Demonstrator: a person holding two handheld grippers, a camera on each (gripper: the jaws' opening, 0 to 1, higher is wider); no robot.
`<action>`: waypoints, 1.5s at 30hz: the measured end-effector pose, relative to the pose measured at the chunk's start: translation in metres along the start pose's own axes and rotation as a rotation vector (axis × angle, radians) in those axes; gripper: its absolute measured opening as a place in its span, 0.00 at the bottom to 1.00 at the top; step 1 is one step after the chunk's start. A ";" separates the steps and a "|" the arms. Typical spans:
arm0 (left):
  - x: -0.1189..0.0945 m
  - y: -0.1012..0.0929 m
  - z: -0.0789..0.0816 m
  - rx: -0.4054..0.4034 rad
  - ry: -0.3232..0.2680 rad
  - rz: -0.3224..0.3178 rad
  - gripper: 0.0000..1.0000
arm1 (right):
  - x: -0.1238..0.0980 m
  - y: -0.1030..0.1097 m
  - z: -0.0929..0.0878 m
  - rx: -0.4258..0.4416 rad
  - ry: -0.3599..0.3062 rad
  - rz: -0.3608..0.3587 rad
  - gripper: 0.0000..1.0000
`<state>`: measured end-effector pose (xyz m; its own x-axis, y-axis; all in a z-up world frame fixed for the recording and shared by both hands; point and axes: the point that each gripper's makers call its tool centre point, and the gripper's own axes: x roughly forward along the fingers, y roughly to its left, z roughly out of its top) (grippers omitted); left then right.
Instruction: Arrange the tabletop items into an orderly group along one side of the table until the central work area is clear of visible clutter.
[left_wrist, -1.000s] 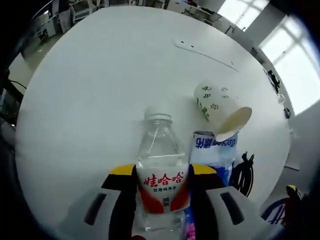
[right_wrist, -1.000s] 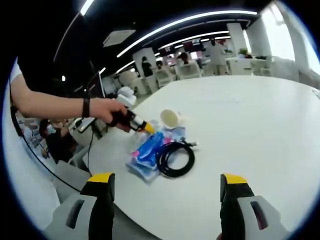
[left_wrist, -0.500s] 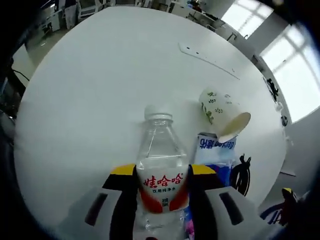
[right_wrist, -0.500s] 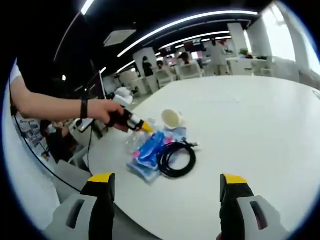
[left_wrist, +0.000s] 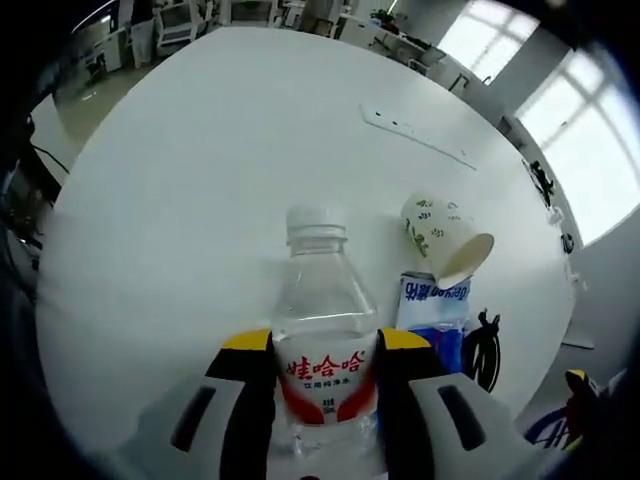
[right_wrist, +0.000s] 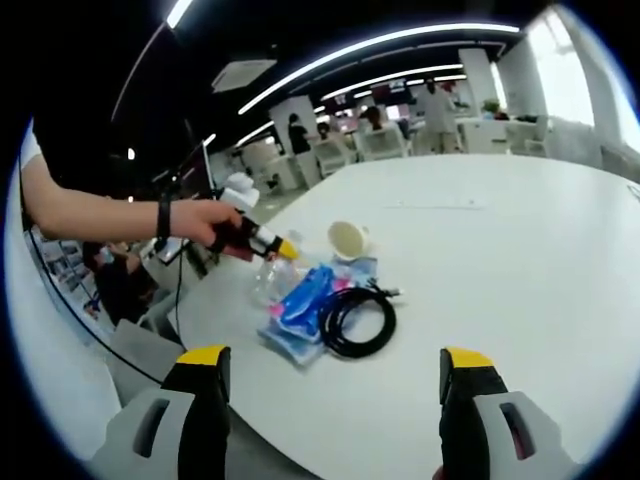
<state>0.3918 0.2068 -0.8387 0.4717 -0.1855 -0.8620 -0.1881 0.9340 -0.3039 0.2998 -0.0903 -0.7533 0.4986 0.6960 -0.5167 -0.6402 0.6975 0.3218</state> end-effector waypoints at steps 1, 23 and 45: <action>-0.001 0.002 0.001 0.003 -0.005 0.001 0.37 | 0.000 0.000 0.000 -0.001 0.000 0.001 0.88; -0.026 0.018 0.006 0.016 -0.084 0.003 0.36 | 0.004 0.011 0.002 -0.025 -0.004 0.023 0.87; -0.046 0.019 -0.004 0.064 -0.140 0.008 0.36 | 0.004 0.018 0.000 -0.034 -0.014 0.029 0.87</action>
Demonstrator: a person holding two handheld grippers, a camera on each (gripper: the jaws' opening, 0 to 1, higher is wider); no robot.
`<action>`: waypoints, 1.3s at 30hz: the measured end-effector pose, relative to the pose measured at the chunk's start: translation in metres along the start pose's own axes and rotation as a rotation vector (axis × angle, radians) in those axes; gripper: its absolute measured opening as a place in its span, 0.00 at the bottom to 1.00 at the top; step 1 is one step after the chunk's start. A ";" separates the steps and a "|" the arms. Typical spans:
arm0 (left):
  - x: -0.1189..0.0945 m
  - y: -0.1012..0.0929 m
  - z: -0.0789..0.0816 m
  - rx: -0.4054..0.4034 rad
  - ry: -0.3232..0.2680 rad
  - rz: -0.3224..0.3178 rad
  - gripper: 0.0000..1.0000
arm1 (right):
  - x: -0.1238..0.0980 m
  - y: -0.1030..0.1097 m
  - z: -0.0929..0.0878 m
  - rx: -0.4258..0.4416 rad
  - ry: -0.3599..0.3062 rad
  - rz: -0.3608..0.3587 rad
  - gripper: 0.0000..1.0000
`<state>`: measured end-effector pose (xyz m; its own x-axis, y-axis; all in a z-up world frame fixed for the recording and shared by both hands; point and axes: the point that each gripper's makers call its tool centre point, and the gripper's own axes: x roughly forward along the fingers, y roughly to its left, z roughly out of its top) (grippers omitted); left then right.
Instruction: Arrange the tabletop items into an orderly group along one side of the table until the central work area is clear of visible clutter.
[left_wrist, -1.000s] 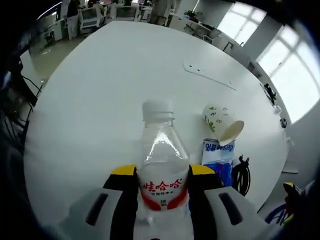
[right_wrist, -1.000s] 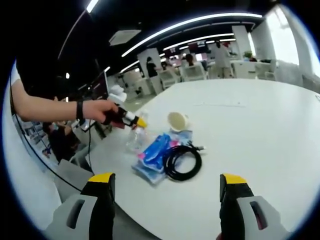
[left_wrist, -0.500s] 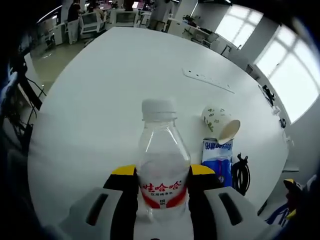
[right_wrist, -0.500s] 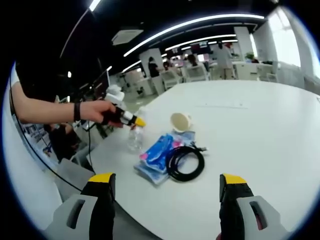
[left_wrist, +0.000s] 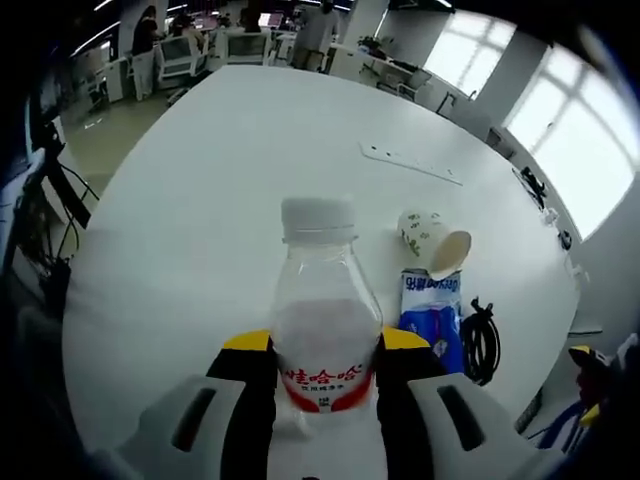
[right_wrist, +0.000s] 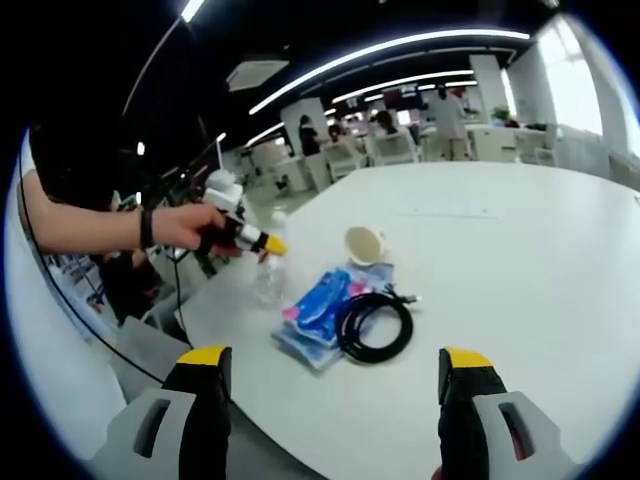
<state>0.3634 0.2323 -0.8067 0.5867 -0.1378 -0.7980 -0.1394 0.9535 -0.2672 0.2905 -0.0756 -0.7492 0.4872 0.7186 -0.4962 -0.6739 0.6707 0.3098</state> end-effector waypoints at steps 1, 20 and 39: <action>-0.001 0.000 -0.001 0.003 -0.002 0.001 0.36 | 0.000 0.000 0.000 0.000 -0.001 0.001 0.87; -0.024 0.001 -0.017 0.083 -0.054 0.013 0.37 | 0.003 0.011 -0.005 -0.005 0.004 0.019 0.87; -0.026 0.008 -0.028 0.153 -0.084 0.024 0.37 | 0.005 0.015 -0.008 -0.012 0.013 0.036 0.87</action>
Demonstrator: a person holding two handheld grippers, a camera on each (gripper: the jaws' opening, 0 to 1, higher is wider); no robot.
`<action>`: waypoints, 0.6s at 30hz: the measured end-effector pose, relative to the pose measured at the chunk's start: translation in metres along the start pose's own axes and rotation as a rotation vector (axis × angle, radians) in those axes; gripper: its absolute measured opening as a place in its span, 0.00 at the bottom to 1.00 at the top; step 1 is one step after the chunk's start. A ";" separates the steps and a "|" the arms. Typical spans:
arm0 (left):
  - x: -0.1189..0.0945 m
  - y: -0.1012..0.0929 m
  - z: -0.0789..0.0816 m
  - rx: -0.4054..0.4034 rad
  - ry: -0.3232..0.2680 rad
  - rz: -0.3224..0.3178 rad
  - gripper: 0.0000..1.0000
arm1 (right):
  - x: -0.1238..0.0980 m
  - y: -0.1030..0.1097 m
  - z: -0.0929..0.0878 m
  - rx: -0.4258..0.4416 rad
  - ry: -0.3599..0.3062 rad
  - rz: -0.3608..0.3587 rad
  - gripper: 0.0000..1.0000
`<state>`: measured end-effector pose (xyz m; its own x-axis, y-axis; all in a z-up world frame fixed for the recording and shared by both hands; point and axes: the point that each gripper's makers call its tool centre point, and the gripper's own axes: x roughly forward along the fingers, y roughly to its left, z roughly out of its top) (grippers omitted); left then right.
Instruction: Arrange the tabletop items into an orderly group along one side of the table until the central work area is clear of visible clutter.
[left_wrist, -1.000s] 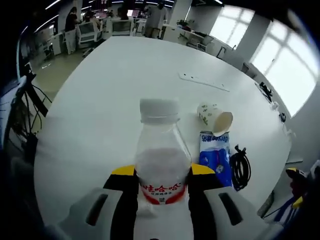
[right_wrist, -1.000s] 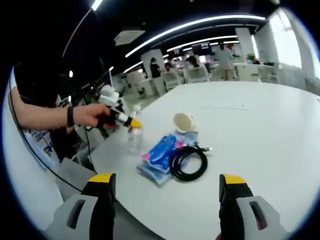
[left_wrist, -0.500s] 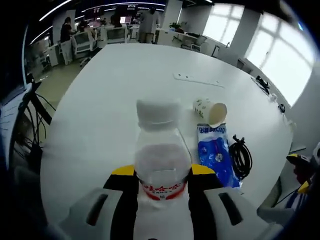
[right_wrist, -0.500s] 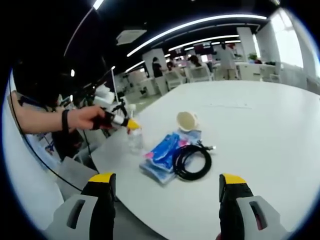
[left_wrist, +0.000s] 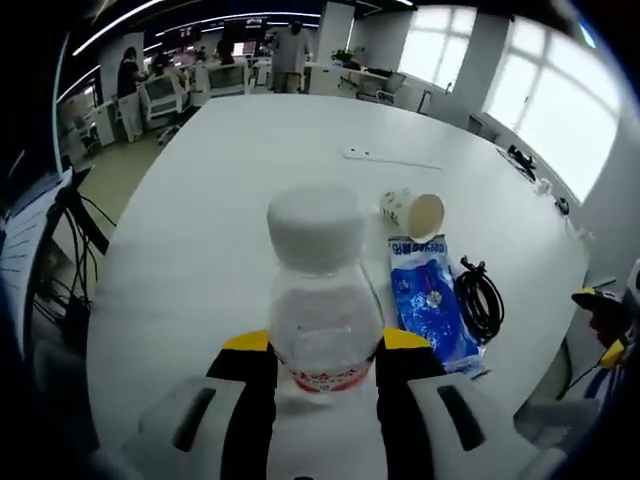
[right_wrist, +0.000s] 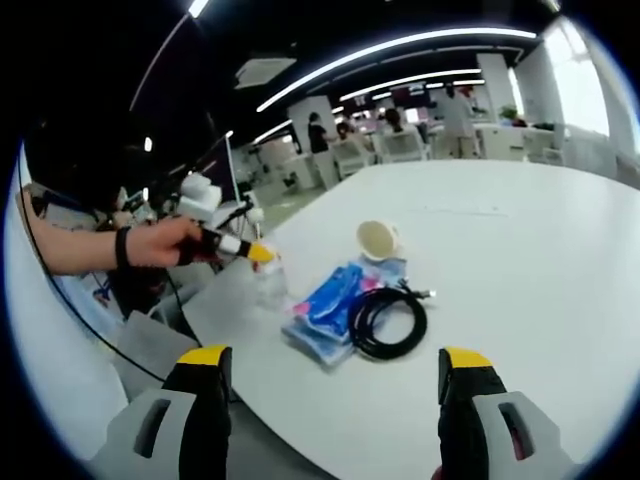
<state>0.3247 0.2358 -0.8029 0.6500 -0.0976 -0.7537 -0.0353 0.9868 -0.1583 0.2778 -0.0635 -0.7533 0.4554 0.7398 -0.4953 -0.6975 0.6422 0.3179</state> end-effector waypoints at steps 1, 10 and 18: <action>0.000 0.000 -0.001 0.005 -0.002 0.002 0.37 | 0.000 0.000 0.000 0.000 0.000 0.001 0.87; -0.004 -0.001 -0.010 0.032 -0.012 0.012 0.37 | 0.002 0.002 0.002 -0.008 0.002 0.009 0.87; -0.010 -0.004 -0.017 0.048 -0.023 0.022 0.37 | 0.004 0.002 0.002 -0.011 0.003 0.014 0.86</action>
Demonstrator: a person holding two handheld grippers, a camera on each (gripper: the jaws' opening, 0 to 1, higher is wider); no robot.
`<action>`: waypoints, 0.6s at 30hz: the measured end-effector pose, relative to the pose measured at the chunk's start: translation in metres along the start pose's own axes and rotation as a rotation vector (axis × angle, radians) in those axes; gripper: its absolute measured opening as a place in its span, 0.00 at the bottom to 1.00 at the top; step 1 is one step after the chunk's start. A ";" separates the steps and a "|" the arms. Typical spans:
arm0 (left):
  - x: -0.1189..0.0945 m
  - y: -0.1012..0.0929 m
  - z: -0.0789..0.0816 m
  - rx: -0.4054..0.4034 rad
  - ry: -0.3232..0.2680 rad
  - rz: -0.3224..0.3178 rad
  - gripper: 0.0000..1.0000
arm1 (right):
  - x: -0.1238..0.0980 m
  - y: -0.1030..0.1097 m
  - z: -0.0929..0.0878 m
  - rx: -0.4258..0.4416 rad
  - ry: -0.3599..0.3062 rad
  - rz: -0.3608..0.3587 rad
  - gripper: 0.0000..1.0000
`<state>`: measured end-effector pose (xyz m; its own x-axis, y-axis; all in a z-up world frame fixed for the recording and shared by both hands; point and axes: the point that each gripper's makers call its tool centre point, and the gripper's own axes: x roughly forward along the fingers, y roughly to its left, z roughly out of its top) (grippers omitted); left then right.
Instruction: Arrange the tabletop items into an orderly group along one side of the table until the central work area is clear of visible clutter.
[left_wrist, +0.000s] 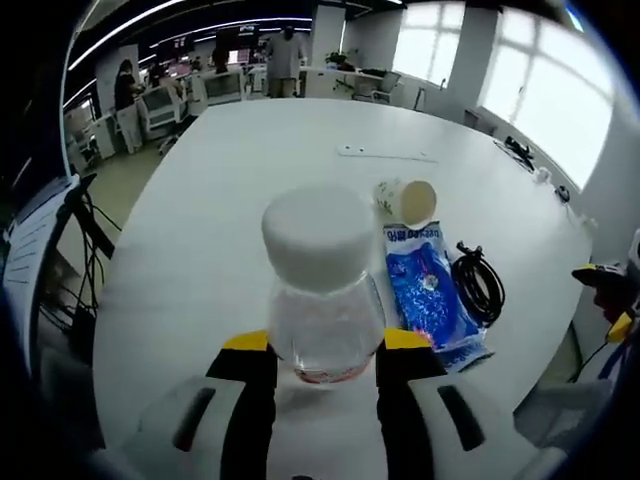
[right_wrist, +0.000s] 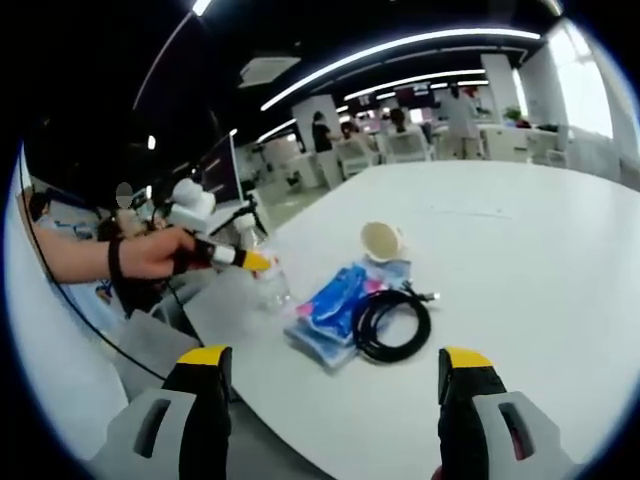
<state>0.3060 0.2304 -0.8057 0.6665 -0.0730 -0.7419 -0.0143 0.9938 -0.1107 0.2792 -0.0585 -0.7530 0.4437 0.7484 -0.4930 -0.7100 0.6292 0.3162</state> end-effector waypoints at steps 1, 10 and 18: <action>-0.001 -0.001 -0.001 0.005 -0.004 0.003 0.37 | 0.000 0.001 0.000 0.000 0.001 0.001 0.86; -0.002 -0.004 -0.007 0.041 -0.026 0.021 0.37 | 0.000 0.003 -0.003 -0.001 0.009 0.008 0.86; -0.005 -0.007 -0.010 0.068 -0.041 0.032 0.37 | 0.001 0.006 -0.005 -0.003 0.014 0.014 0.86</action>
<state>0.2952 0.2225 -0.8081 0.6963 -0.0386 -0.7167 0.0132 0.9991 -0.0410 0.2728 -0.0549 -0.7561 0.4261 0.7541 -0.4998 -0.7180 0.6180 0.3203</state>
